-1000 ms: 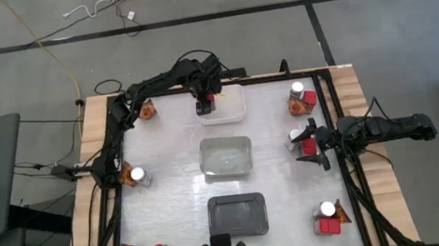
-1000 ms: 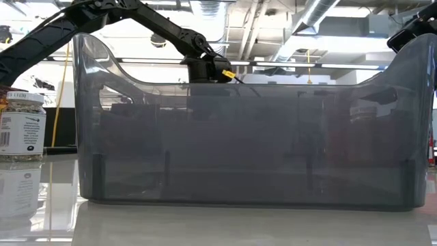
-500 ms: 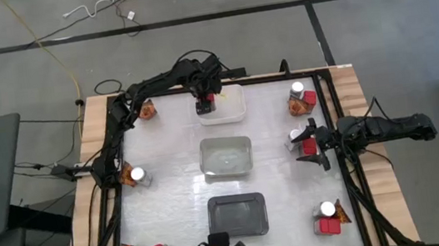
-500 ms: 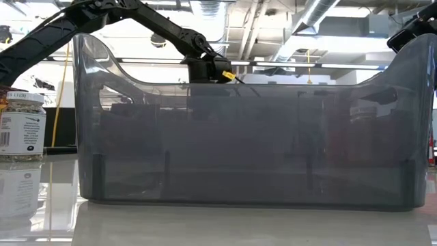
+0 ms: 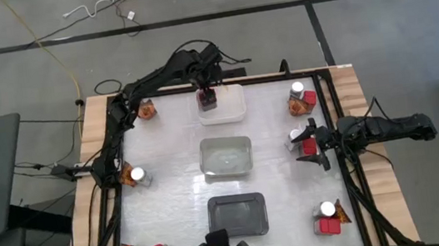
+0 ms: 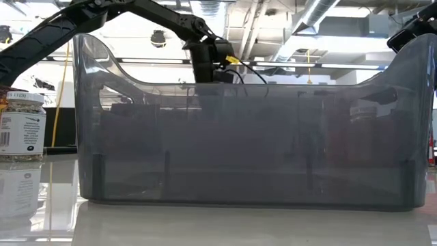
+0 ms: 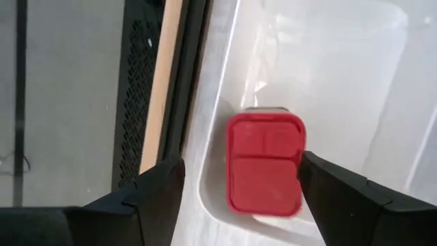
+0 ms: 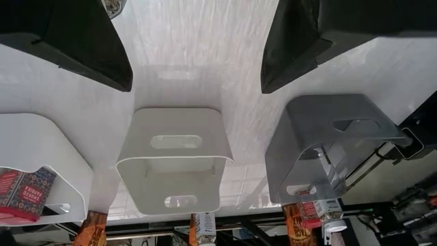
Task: Sort spices by type
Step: Put the orange seasoning bag into the gray bin
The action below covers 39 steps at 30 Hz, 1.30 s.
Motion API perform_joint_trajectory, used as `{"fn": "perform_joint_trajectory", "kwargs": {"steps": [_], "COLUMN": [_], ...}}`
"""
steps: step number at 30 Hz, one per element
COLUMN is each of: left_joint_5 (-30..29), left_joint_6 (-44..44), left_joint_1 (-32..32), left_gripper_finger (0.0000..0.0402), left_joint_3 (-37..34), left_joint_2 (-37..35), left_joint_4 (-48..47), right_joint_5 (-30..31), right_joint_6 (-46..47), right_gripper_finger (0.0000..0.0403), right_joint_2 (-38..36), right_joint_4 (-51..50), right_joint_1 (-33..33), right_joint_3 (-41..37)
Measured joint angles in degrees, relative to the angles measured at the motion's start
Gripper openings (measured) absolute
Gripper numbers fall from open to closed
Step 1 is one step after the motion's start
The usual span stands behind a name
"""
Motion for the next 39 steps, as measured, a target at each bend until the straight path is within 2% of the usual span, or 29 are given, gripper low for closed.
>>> {"fn": "perform_joint_trajectory", "kwargs": {"steps": [14,20,24,27,30,37,39], "left_joint_5": [0.47,6.22,6.73,6.51,6.25,3.16,2.16], "left_joint_6": [-6.3,-8.46,-11.65,-14.56,-17.91,-29.84,-34.26], "left_joint_1": [-2.33,-5.09,-6.83,-8.49,-10.93,-18.32,-20.47], "left_gripper_finger": [0.0274,0.0274,0.0274,0.0274,0.0274,0.0274,0.0274], "left_joint_3": [8.95,7.99,5.43,0.54,-8.02,-35.54,-42.79], "left_joint_2": [-0.22,-4.84,-9.99,-14.98,-21.77,-39.82,-44.99], "left_joint_4": [-17.01,-17.59,-16.61,-14.22,-8.86,7.22,10.73], "right_joint_5": [0.0,-0.02,0.0,0.0,0.0,0.0,0.02], "right_joint_6": [0.0,0.0,-0.46,-0.46,-0.46,-0.12,2.68], "right_gripper_finger": [0.0352,0.0352,0.0352,0.0352,0.0352,0.0352,0.0352], "right_joint_2": [-0.01,0.0,0.0,-0.02,0.0,0.0,0.0], "right_joint_4": [0.0,0.0,0.0,0.0,0.0,0.78,1.5], "right_joint_1": [0.0,0.0,-0.06,0.0,0.0,-0.07,-0.07], "right_joint_3": [0.01,0.01,0.01,0.01,0.01,-0.03,-0.08]}}
